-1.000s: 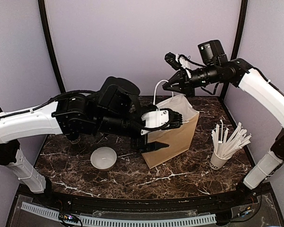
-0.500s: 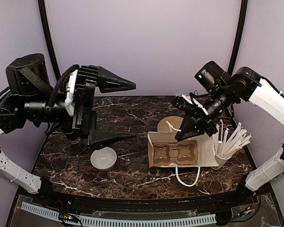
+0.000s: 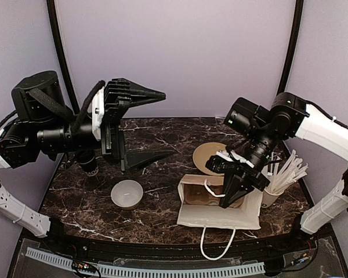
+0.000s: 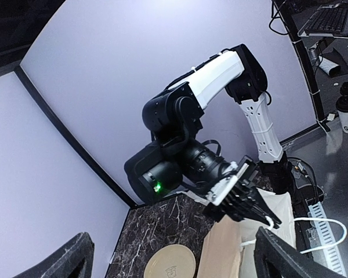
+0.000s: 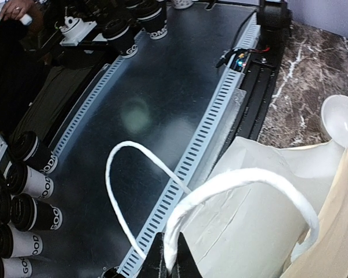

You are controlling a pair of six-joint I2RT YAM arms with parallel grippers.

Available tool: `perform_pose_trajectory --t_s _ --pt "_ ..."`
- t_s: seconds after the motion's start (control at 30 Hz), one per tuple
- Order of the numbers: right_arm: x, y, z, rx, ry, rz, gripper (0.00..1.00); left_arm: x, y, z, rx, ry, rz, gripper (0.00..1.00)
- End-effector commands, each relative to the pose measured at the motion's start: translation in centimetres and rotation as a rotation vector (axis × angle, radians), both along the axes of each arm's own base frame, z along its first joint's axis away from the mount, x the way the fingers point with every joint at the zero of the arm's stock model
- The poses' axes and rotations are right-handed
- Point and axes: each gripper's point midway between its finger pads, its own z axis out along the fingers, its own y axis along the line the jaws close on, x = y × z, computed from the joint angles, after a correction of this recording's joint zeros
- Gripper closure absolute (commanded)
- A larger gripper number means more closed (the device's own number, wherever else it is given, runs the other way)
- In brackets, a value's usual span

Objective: Pack the takeout coffee

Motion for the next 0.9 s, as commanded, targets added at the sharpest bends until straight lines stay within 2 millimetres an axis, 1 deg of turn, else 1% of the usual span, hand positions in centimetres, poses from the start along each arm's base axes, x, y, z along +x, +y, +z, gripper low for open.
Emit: perform_pose_trajectory --t_s 0.0,0.1,0.3,0.37,0.4,0.43,0.47,0.5,0.53,0.57,0.6,0.63,0.67,0.7,0.73,0.77,0.8,0.83,0.87 --pt "-2.2 0.3 -0.5 -0.051 0.008 0.064 1.00 0.7 1.1 1.4 -0.054 -0.027 0.044 0.01" --pt "-2.9 0.6 -1.5 -0.089 -0.003 0.094 1.00 0.8 1.1 1.2 -0.049 -0.030 0.051 0.01" --pt "-2.4 1.1 -0.3 -0.053 -0.048 0.091 1.00 1.6 1.0 0.1 -0.026 -0.022 0.082 0.01" --pt "-1.6 1.1 0.2 -0.045 -0.104 0.069 1.00 3.6 1.4 0.0 -0.024 0.009 0.184 0.01" --pt "-0.9 1.1 0.5 -0.040 -0.140 0.047 1.00 5.7 1.9 -0.2 -0.016 0.022 0.277 0.01" --pt "0.2 1.3 1.0 -0.025 -0.170 0.014 1.00 7.0 2.4 -0.4 -0.023 0.065 0.336 0.02" --pt "1.3 1.4 1.3 -0.015 -0.197 -0.020 1.00 9.8 3.6 -1.0 -0.001 0.090 0.454 0.03" --pt "2.5 1.5 1.7 0.000 -0.218 -0.059 1.00 11.7 4.8 -1.3 -0.012 0.142 0.552 0.04" --pt "3.8 1.7 2.0 0.015 -0.242 -0.105 1.00 14.2 6.3 -2.3 0.019 0.172 0.660 0.05" --pt "5.2 1.7 2.2 0.027 -0.266 -0.149 1.00 17.2 9.1 -2.8 -0.011 0.231 0.830 0.05" --pt "6.6 1.8 2.5 0.044 -0.292 -0.199 1.00 18.8 10.7 -3.9 0.027 0.275 0.928 0.05" --pt "7.8 1.8 2.7 0.057 -0.313 -0.243 1.00 21.4 13.4 -5.1 0.003 0.357 1.078 0.05" --pt "8.7 1.7 2.9 0.067 -0.328 -0.273 1.00 22.1 15.5 -6.1 0.046 0.407 1.151 0.05" --pt "9.4 1.6 3.2 0.080 -0.346 -0.294 1.00 23.7 18.3 -8.5 0.060 0.537 1.244 0.04" --pt "10.0 1.6 3.3 0.085 -0.362 -0.315 1.00 24.3 19.6 -8.9 0.050 0.603 1.273 0.04" --pt "10.5 1.6 3.4 0.091 -0.375 -0.330 1.00 25.4 21.7 -11.2 0.065 0.738 1.317 0.04" --pt "10.7 1.6 3.5 0.092 -0.384 -0.337 1.00 25.7 22.5 -12.0 0.074 0.795 1.329 0.04" --pt "10.9 1.6 3.4 0.090 -0.389 -0.343 1.00 26.3 24.2 -14.2 0.108 0.903 1.364 0.04" --pt "11.1 1.7 3.4 0.088 -0.392 -0.348 1.00 26.4 24.9 -15.2 0.125 0.954 1.380 0.04"
